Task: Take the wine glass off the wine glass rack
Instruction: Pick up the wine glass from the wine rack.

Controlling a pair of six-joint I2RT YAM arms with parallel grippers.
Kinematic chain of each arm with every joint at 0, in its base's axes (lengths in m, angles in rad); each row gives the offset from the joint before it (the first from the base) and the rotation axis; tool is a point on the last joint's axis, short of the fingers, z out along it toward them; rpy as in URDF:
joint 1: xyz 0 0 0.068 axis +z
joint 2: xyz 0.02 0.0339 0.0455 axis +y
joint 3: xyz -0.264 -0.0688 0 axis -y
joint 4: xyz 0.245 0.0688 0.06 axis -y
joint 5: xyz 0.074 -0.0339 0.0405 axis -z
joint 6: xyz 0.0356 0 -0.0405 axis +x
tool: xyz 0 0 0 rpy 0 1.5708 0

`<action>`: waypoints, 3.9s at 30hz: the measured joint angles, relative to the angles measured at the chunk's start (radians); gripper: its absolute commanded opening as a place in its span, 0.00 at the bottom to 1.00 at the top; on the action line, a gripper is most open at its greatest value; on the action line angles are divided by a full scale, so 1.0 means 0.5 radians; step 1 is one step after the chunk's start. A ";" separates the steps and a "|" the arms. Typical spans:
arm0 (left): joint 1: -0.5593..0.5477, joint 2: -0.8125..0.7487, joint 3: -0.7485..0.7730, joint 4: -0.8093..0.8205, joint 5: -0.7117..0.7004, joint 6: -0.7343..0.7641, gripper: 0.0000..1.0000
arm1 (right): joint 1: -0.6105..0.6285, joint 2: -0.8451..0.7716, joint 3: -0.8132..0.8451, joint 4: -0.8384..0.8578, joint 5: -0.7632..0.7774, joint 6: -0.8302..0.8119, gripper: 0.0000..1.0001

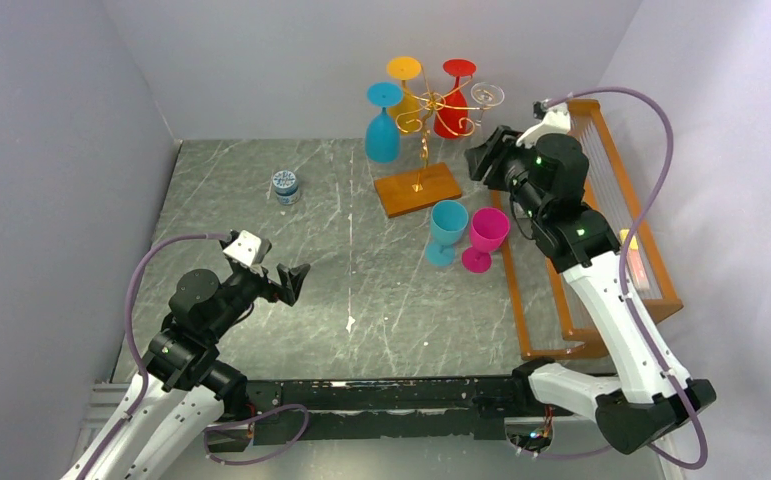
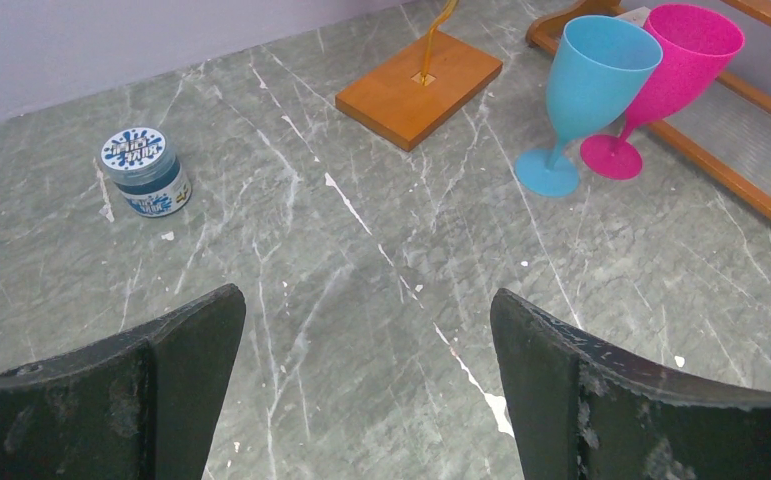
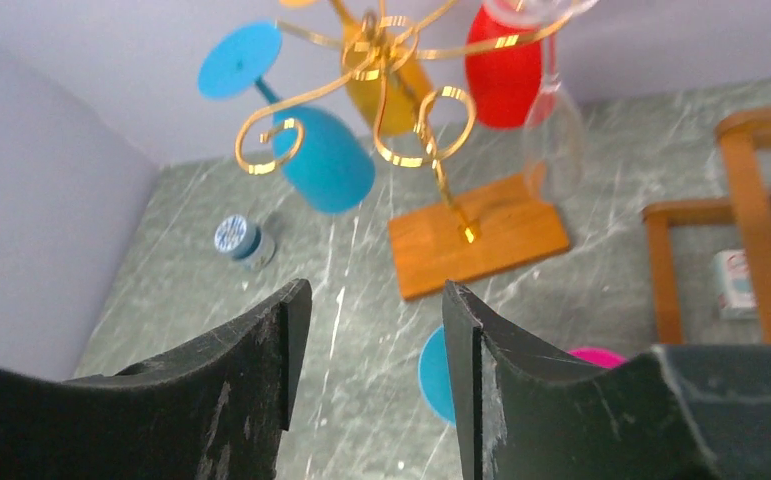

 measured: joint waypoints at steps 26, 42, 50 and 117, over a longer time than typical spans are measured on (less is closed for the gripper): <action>0.000 0.000 0.000 0.000 0.009 0.001 0.97 | -0.637 1.076 1.077 -0.201 -0.338 0.211 0.59; 0.000 -0.001 0.000 0.000 0.042 0.004 0.97 | -0.843 1.459 1.262 -0.057 -0.653 0.502 0.53; 0.000 0.000 0.000 0.000 0.045 0.016 0.97 | -0.846 1.546 1.295 -0.011 -0.767 0.564 0.40; 0.000 0.031 0.000 0.000 0.094 0.018 0.97 | -0.860 1.348 1.096 0.189 -1.161 0.816 0.00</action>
